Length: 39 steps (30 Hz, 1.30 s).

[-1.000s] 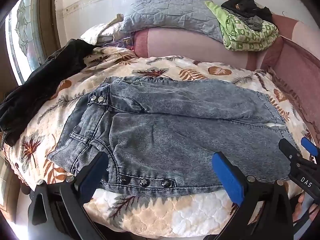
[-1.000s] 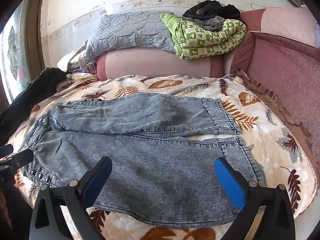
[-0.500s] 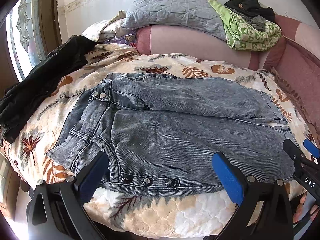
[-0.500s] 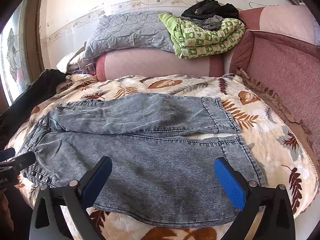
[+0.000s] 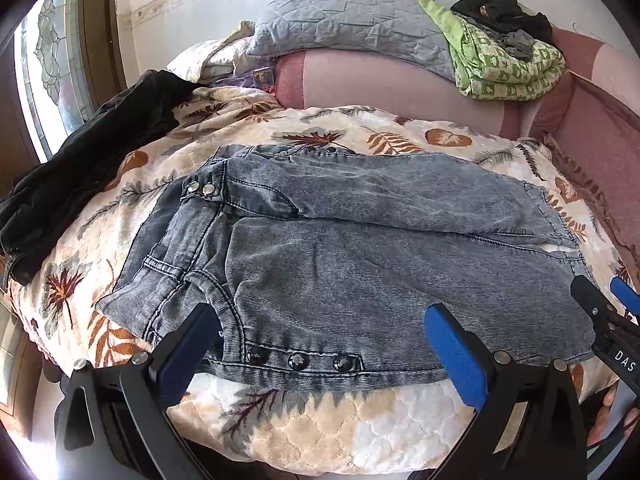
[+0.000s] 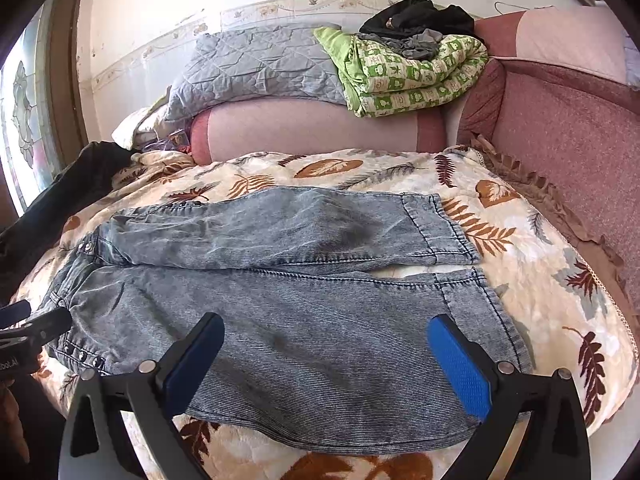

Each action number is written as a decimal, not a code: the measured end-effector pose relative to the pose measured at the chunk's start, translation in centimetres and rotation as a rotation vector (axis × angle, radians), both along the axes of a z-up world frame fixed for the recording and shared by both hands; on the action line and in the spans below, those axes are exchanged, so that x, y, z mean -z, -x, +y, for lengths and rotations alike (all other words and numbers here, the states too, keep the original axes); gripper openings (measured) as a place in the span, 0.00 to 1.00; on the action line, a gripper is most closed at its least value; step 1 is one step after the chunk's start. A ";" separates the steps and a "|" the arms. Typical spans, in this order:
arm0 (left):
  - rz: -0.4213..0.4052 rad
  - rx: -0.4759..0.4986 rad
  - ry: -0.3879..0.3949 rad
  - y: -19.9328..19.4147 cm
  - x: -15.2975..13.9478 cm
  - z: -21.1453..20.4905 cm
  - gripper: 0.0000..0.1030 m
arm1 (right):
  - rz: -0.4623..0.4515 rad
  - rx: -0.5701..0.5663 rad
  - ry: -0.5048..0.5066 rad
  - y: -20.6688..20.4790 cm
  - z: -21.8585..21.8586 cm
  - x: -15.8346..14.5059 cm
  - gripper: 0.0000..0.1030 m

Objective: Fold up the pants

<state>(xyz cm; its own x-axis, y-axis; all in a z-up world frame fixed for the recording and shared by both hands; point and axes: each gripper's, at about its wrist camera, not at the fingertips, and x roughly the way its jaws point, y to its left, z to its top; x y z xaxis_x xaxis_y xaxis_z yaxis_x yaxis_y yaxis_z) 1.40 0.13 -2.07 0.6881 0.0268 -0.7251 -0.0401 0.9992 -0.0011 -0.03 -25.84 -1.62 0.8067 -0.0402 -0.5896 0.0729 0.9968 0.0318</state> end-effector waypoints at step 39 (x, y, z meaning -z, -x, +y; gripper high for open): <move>0.017 -0.009 0.010 0.0 0.3 0.1 1.00 | -0.003 0.001 0.001 0.1 -0.1 -0.1 1.00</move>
